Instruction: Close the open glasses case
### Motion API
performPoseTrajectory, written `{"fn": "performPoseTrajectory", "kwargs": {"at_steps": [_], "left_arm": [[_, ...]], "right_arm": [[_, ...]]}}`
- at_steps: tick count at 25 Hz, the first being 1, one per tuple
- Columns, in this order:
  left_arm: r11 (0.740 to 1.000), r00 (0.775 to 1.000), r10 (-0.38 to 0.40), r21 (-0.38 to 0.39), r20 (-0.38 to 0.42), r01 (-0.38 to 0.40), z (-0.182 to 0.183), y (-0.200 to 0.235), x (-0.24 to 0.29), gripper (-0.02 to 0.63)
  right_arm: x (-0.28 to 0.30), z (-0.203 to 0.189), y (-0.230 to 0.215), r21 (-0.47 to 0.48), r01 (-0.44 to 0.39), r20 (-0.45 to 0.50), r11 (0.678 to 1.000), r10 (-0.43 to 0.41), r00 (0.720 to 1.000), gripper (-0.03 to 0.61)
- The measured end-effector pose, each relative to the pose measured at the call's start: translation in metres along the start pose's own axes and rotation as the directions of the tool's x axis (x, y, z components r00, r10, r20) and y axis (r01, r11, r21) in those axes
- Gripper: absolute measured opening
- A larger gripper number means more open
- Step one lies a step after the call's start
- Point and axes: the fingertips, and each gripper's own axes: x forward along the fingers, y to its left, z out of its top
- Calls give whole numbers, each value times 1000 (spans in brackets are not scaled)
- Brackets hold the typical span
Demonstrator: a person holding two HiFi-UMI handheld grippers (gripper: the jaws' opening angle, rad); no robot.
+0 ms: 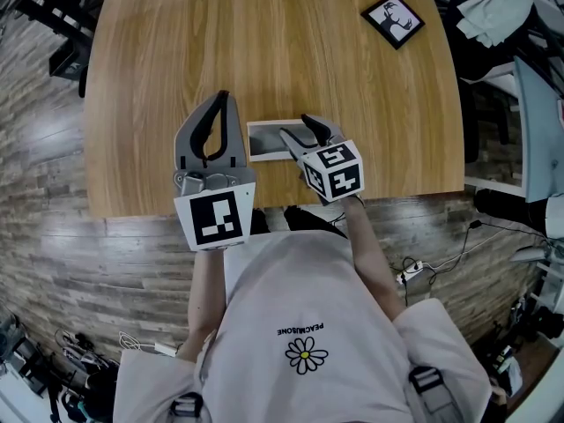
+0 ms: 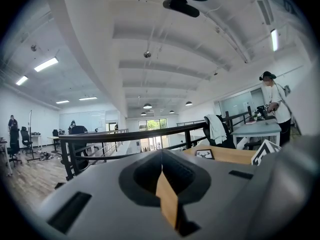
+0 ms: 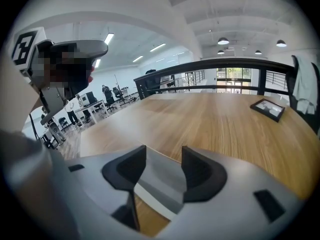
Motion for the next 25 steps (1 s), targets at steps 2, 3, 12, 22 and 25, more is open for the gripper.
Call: {"fn": "performPoseTrajectory", "kwargs": {"at_steps": [2,3,12,22,25], "left_arm": [[1000,1000,-2,0,0,2,-1,-2,0,17],[1000,1000,-2,1,0,2,-1,-2,0,17],[1000,1000,-10,-3,5,10,0,-7,-4,17],[1000,1000,-23,-6,6,24,1,-15,-7,17],[1000,1000,-26,-3,0,26,-1,-16,-8,17]], "right_arm": [[-1,-1,0,2,-2,-2,1000,2,1000,210],[-2,-2,1,2,-3,-2,1000,3,1000,210],[-9,-10,7,19,-23,-13,1000,24,1000,210],[-21,-31,20,21,-40,-44,999,41,998,210],[-23,-40,24,17,-46,-62,999,46,997,210]]}}
